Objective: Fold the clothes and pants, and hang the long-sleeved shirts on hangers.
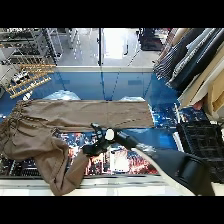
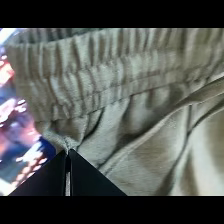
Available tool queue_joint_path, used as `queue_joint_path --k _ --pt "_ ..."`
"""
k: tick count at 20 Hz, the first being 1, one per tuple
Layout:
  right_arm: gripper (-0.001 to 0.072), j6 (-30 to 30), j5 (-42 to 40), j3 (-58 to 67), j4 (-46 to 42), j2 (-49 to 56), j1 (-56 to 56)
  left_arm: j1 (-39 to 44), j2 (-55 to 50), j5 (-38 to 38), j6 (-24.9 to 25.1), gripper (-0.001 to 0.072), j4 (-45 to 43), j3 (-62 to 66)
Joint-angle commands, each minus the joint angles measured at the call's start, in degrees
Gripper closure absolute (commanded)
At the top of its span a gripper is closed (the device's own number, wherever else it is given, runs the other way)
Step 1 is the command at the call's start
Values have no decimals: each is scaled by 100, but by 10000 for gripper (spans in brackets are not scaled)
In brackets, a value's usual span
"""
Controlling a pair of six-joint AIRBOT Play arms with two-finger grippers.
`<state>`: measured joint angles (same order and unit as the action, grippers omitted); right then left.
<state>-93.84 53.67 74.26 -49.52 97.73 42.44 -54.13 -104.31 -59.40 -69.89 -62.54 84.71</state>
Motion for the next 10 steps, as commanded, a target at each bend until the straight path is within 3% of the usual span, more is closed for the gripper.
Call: queue_joint_path --k 1,3,4,5,7,9,10 --pt "696 -1537 2041 55 -4089 -1445 -199 11 122 50 146 697 413 13" --pt "696 -1641 4129 57 -4815 -2684 -431 17 264 -26 433 698 409 11" --pt "696 -1882 4793 61 -4658 -3244 -481 17 321 -173 581 697 409 11" --pt "696 -2393 4929 61 -4496 -3786 -494 20 350 -339 651 698 409 11" --pt "696 -2951 3805 61 -4507 -4312 -564 50 356 -743 734 698 387 4" --pt "669 -2514 2463 59 -4356 -3950 -1187 133 356 -1062 732 698 245 4" --pt "429 -2116 1838 61 -3960 -3550 -1633 188 356 -1207 732 698 105 4"
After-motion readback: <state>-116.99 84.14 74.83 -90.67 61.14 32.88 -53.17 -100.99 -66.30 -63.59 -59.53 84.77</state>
